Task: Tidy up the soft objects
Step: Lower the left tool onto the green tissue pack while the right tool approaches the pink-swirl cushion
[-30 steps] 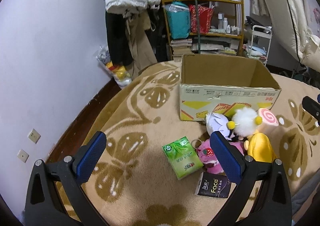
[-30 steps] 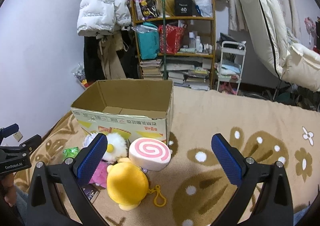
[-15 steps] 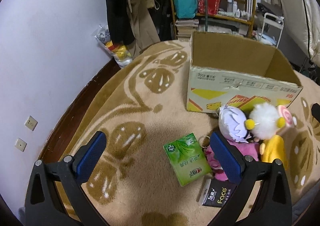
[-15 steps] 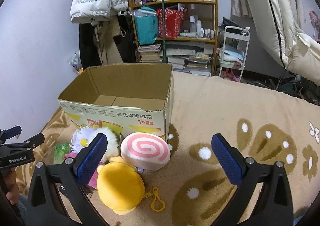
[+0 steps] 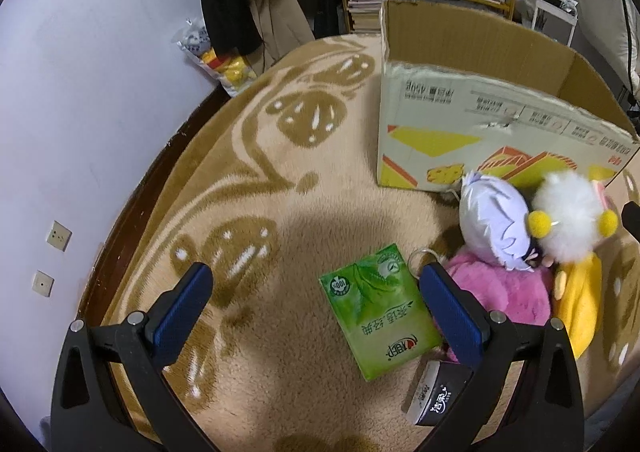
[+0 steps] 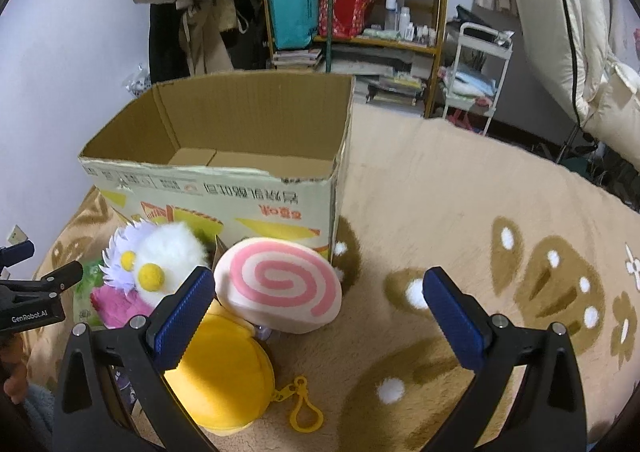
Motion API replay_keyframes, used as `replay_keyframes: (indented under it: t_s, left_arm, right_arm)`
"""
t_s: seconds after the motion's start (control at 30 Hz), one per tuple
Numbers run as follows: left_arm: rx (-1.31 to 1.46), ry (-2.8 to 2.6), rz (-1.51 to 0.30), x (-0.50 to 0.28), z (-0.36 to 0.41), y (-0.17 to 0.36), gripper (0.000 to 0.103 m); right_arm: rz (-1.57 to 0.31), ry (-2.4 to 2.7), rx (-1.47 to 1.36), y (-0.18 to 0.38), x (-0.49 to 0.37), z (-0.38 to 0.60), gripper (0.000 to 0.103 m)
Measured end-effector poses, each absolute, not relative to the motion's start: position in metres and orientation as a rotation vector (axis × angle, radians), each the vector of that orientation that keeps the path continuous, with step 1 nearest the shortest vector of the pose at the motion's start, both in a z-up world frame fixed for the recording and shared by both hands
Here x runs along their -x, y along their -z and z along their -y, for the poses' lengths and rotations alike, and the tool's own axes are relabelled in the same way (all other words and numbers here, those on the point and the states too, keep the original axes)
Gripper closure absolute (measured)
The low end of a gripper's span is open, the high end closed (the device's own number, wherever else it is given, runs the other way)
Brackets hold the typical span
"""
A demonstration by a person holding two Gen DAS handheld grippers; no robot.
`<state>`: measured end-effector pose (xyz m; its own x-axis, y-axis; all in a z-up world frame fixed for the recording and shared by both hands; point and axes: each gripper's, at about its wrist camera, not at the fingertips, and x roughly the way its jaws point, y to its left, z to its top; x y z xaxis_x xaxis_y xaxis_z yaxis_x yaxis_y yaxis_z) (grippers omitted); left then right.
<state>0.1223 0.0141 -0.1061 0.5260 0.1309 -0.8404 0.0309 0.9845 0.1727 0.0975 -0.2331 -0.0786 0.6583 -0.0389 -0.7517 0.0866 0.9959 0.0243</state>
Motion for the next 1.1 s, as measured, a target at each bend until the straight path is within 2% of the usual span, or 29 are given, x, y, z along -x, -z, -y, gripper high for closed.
replay_keyframes:
  t_s: [0.57,1.1]
  left_arm:
    - [-0.180,-0.050,-1.100,-0.134,-0.013,0.131,0.001]
    - [-0.070,-0.037,-1.147,-0.143,-0.020,0.139,0.001]
  right_arm:
    - [-0.938,0.031,-0.063,0.106,-0.112,0.222,0.000]
    - [-0.939,0.032,-0.073,0.110,-0.114,0.224,0.000]
